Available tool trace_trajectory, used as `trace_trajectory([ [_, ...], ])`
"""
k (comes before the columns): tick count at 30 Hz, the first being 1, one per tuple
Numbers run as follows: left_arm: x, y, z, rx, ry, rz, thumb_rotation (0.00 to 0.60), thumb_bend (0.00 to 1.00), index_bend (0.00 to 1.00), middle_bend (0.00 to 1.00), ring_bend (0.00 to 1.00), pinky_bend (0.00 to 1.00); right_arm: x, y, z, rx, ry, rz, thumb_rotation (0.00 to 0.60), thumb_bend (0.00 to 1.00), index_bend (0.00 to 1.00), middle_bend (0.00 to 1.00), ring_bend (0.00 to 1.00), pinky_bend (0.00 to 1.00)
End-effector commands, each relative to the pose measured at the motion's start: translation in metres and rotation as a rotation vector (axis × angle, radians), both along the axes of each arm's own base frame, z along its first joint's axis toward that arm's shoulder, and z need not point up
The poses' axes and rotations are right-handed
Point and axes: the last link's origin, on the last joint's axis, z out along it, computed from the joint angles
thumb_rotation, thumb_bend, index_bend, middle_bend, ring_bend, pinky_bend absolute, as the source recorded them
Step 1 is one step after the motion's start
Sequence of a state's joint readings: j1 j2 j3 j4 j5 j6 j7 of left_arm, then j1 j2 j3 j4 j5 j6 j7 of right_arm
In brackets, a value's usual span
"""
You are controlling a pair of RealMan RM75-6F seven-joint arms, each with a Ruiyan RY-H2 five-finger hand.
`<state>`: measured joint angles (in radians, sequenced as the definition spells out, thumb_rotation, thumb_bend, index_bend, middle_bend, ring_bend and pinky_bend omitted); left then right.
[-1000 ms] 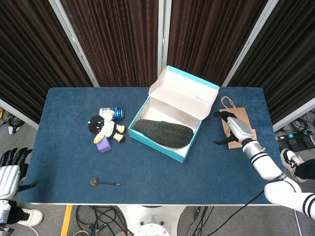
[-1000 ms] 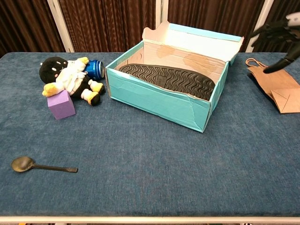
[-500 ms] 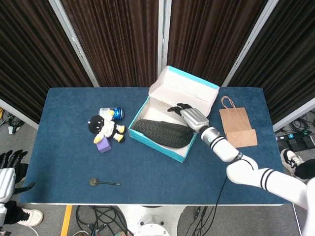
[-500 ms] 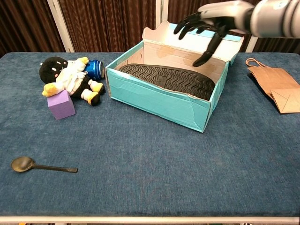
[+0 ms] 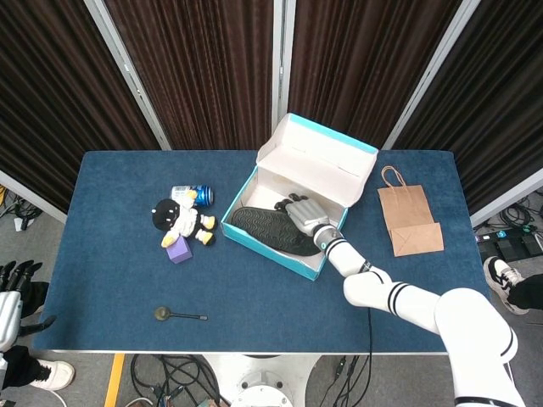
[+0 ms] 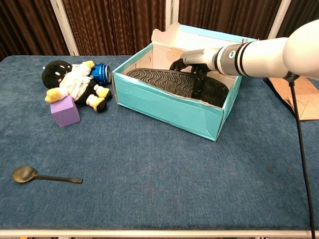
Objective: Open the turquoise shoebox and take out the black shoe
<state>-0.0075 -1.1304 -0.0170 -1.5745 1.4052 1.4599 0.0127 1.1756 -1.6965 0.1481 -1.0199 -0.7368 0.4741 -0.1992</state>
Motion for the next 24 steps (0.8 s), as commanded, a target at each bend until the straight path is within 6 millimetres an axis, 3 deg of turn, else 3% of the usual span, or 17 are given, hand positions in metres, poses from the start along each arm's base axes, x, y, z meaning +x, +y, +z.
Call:
trace_trajectory([
  [1, 0.000, -0.001, 0.000, 0.003, 0.000, 0.001, 0.600, 0.00, 0.13, 0.09, 0.01, 0.05, 0.002, 0.001, -0.007, -0.006, 0.043, 0.031, 0.600, 0.05, 0.18, 0.20, 0.05, 0.14],
  [2, -0.001, -0.001, 0.001, 0.003, 0.001, 0.002, 0.600, 0.00, 0.13, 0.09, 0.01, 0.05, 0.003, 0.001, -0.008, -0.017, 0.048, 0.041, 0.600, 0.08, 0.24, 0.24, 0.10, 0.16],
  [3, -0.001, -0.001, 0.001, 0.004, 0.002, 0.003, 0.600, 0.00, 0.13, 0.09, 0.01, 0.05, 0.004, 0.001, -0.008, -0.038, 0.046, 0.052, 0.600, 0.15, 0.36, 0.31, 0.17, 0.19],
  [4, -0.001, -0.001, 0.001, 0.005, 0.001, 0.004, 0.600, 0.00, 0.13, 0.09, 0.01, 0.05, 0.005, 0.001, -0.008, -0.056, 0.042, 0.061, 0.600, 0.17, 0.38, 0.33, 0.18, 0.20],
  [6, -0.002, -0.002, 0.000, 0.005, 0.000, 0.007, 0.600, 0.00, 0.13, 0.09, 0.01, 0.05, 0.006, 0.001, -0.007, -0.091, 0.029, 0.074, 0.600, 0.32, 0.59, 0.48, 0.34, 0.33],
  [8, -0.003, -0.003, 0.000, 0.005, -0.002, 0.009, 0.600, 0.00, 0.13, 0.09, 0.01, 0.05, 0.006, 0.000, -0.004, -0.116, 0.014, 0.086, 0.600, 0.39, 0.68, 0.55, 0.44, 0.43],
  [11, -0.003, -0.003, -0.001, 0.003, -0.005, 0.011, 0.600, 0.00, 0.13, 0.09, 0.01, 0.05, 0.008, -0.001, 0.003, -0.160, -0.008, 0.127, 0.600, 0.43, 0.73, 0.58, 0.48, 0.49],
  [17, -0.004, -0.002, -0.001, 0.004, -0.005, 0.012, 0.600, 0.00, 0.14, 0.09, 0.01, 0.05, 0.010, -0.001, 0.018, -0.200, 0.006, 0.239, 0.600, 0.43, 0.75, 0.59, 0.48, 0.49],
  [24, -0.005, -0.001, -0.002, 0.001, -0.009, 0.010, 0.600, 0.00, 0.13, 0.09, 0.01, 0.05, 0.018, -0.004, 0.041, -0.249, -0.002, 0.340, 0.600, 0.43, 0.75, 0.59, 0.48, 0.43],
])
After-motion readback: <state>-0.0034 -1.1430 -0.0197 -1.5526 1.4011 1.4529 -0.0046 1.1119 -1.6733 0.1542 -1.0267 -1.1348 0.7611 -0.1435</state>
